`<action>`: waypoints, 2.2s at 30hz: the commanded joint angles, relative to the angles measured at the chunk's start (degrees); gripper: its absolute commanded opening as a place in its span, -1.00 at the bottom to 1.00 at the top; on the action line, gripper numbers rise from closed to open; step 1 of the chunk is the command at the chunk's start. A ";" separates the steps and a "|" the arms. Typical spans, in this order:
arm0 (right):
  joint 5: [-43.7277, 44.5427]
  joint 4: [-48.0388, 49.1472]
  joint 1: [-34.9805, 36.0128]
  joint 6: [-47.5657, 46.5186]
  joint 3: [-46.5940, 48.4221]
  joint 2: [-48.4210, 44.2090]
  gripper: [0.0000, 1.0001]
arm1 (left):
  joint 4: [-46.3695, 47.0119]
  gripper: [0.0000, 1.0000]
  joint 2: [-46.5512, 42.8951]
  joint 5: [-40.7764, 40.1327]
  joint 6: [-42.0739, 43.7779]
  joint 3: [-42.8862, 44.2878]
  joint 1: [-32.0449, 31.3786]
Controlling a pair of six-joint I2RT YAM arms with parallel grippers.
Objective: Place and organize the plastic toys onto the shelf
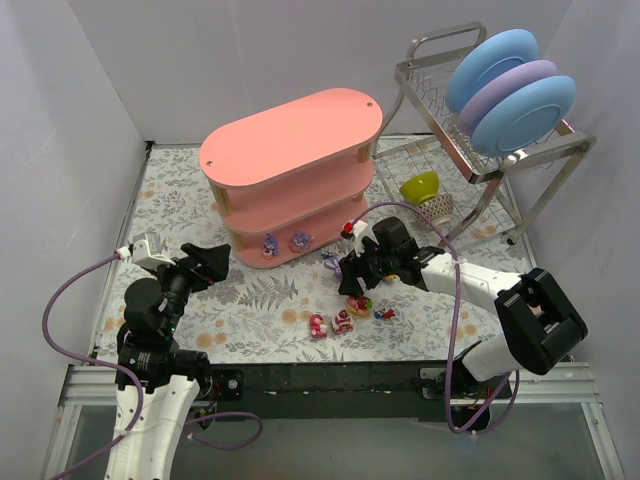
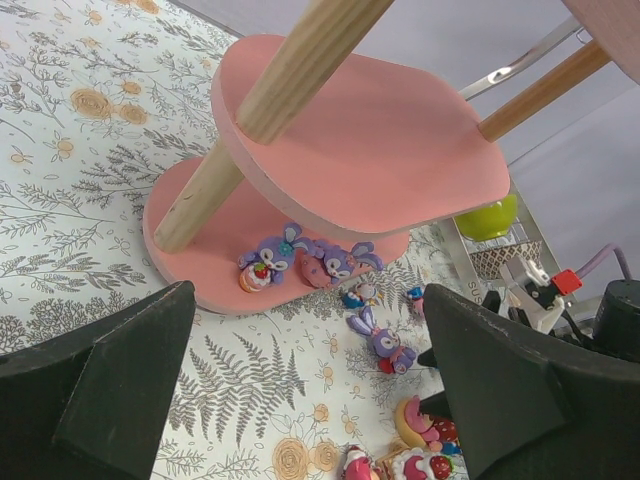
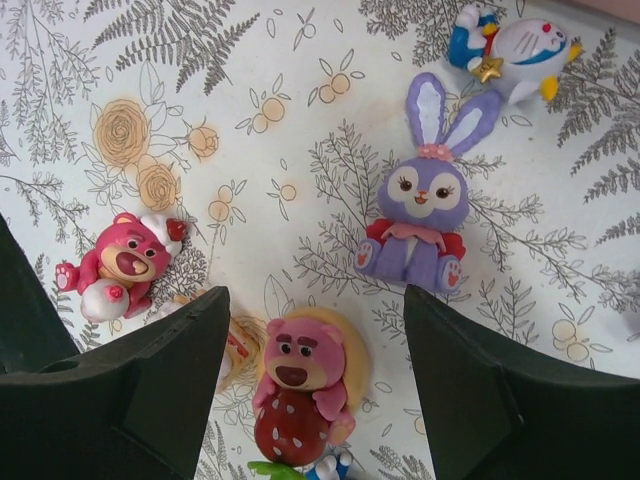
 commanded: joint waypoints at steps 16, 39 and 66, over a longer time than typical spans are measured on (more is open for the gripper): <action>10.84 -1.98 -0.93 6.00 7.42 6.88 0.54 | 0.12 0.96 -0.42 0.65 0.84 -0.57 -0.11; 13.81 -2.13 10.06 11.90 3.19 0.12 0.57 | 0.21 0.97 -0.24 0.65 0.84 -0.57 -0.11; 7.14 8.49 -3.21 14.01 7.77 12.86 0.18 | 0.21 0.96 0.29 0.65 0.84 -0.57 -0.11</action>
